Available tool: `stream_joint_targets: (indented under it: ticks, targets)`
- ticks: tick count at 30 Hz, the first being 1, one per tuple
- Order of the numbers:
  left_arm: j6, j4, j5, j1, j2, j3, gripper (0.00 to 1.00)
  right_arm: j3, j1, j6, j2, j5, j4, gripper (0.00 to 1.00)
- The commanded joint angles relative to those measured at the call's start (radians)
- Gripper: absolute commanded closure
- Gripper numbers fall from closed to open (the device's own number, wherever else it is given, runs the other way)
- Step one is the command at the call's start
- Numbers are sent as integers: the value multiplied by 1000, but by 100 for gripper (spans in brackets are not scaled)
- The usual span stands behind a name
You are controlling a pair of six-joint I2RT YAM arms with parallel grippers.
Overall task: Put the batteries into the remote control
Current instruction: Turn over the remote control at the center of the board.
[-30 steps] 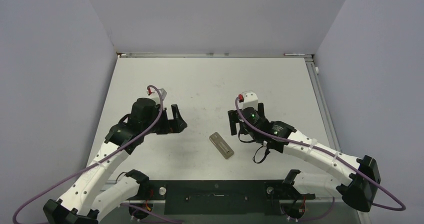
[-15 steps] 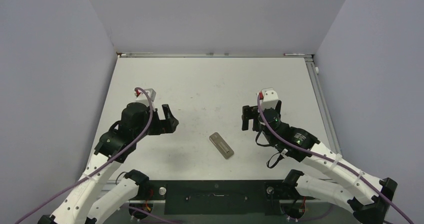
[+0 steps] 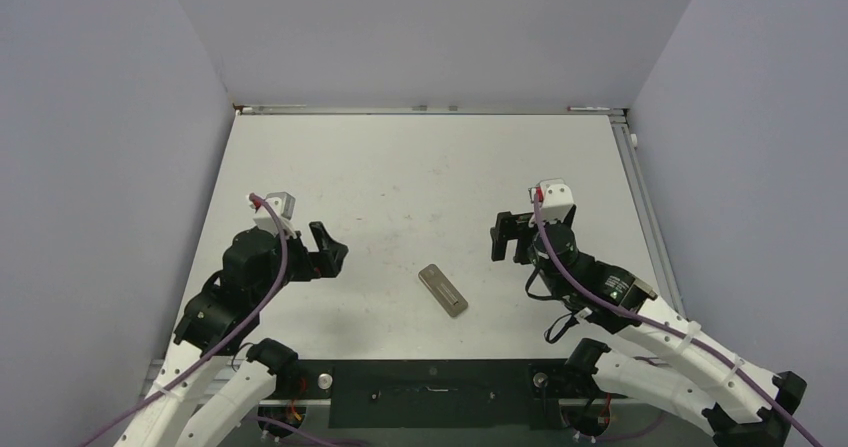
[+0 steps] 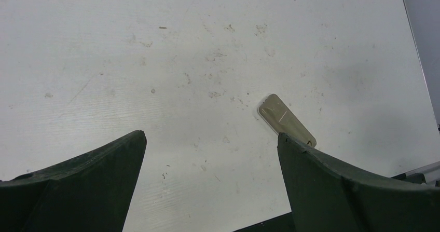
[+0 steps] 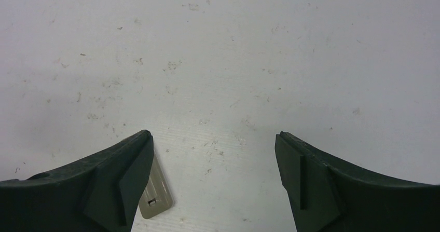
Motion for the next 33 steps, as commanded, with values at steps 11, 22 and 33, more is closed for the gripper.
stream_joint_targets:
  ticks: [11,22,33]
  targets:
    - [26,70,15,10,4,-3,4,-23,2,16,-50,43,64,14]
    - [31,83,45,24,-1,-8,4,-41,7,-9,-34,-36,82,14]
    - [30,90,57,29,-21,-14,4,-132,9,-15,71,-302,148,13]
